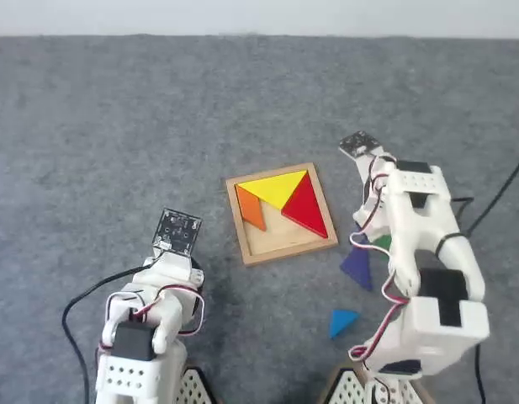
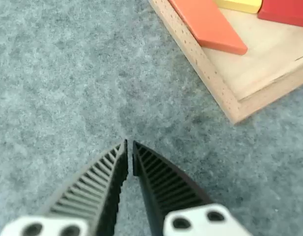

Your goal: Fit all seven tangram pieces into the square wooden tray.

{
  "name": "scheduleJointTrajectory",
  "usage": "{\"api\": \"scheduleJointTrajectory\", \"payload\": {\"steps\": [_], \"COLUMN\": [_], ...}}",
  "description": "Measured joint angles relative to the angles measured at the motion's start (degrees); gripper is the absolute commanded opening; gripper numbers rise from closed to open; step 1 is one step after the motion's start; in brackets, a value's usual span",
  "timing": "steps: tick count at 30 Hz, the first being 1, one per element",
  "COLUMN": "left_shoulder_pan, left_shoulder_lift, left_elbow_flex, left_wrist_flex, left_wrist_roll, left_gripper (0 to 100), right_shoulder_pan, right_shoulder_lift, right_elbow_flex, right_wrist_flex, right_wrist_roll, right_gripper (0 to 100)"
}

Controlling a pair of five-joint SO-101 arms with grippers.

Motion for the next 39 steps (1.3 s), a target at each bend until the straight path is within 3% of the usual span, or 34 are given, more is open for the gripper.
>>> {"api": "scheduleJointTrajectory", "payload": {"steps": [11, 15, 33, 39], "left_shoulder_pan": [0.09, 0.18, 0.0, 0.18], "left_shoulder_lift": [0.0, 0.0, 0.0, 0.0], "left_elbow_flex": [0.0, 0.0, 0.0, 0.0], "left_wrist_flex": [0.0, 0.0, 0.0, 0.0], "left_wrist_roll": [0.0, 0.0, 0.0, 0.0], "left_gripper": [2, 2, 2, 2], "right_shoulder_pan": [-2.46, -2.46, -5.63, -5.27], "right_shoulder_lift": [8.09, 8.26, 8.26, 8.26], "right_elbow_flex": [-9.85, -11.52, -13.63, -13.63], "right_wrist_flex": [3.43, 5.1, 5.36, 5.36], "right_wrist_roll": [-6.77, -12.57, -56.35, -78.68], "right_gripper": [22.3, 22.1, 22.4, 22.3]}}
